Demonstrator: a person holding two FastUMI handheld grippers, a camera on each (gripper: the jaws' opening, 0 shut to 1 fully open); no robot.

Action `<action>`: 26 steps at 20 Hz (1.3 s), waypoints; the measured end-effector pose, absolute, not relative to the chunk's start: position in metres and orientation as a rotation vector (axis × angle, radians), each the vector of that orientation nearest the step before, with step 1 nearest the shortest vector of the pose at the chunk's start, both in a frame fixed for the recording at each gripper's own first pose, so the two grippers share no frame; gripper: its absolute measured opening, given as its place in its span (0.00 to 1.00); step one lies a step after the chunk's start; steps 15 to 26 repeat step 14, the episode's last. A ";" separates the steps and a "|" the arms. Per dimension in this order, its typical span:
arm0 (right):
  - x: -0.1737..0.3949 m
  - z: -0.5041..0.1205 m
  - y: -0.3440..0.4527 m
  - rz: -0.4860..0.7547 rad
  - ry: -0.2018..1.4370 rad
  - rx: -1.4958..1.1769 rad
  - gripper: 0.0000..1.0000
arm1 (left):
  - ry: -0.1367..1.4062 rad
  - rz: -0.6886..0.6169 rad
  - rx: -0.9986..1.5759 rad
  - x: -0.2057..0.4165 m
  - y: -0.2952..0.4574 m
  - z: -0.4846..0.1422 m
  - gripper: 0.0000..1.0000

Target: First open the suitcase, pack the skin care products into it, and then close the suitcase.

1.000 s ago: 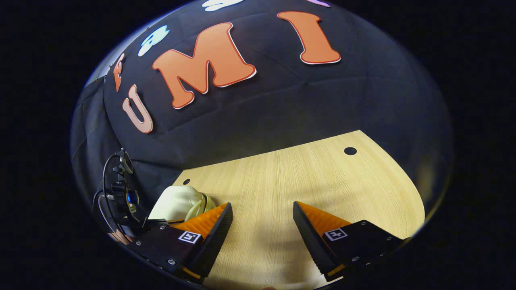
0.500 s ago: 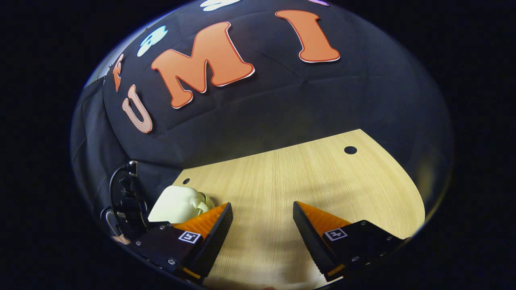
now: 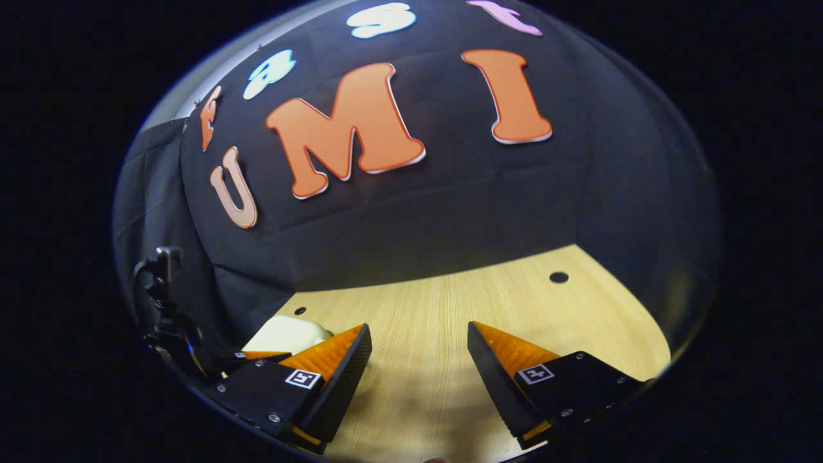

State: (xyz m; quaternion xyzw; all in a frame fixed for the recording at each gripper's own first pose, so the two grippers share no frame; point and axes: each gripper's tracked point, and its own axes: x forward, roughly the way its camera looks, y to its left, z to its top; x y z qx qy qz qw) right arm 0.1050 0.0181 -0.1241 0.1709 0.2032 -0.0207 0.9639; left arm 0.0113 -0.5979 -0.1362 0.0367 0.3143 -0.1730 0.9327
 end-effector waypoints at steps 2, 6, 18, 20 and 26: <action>0.108 -0.111 0.022 -0.055 0.365 0.314 0.95 | 0.522 -0.336 0.071 0.020 -0.606 -0.097 1.00; 0.111 -0.072 0.039 -0.062 0.241 0.244 0.95 | 0.309 -0.316 0.043 0.034 -0.600 -0.020 0.99; 0.111 -0.010 0.088 0.042 0.035 0.058 0.95 | 0.090 -0.183 0.056 0.018 -0.548 0.054 0.99; 0.111 -0.010 0.088 0.042 0.035 0.058 0.95 | 0.090 -0.183 0.056 0.018 -0.548 0.054 0.99; 0.111 -0.010 0.088 0.042 0.035 0.058 0.95 | 0.090 -0.183 0.056 0.018 -0.548 0.054 0.99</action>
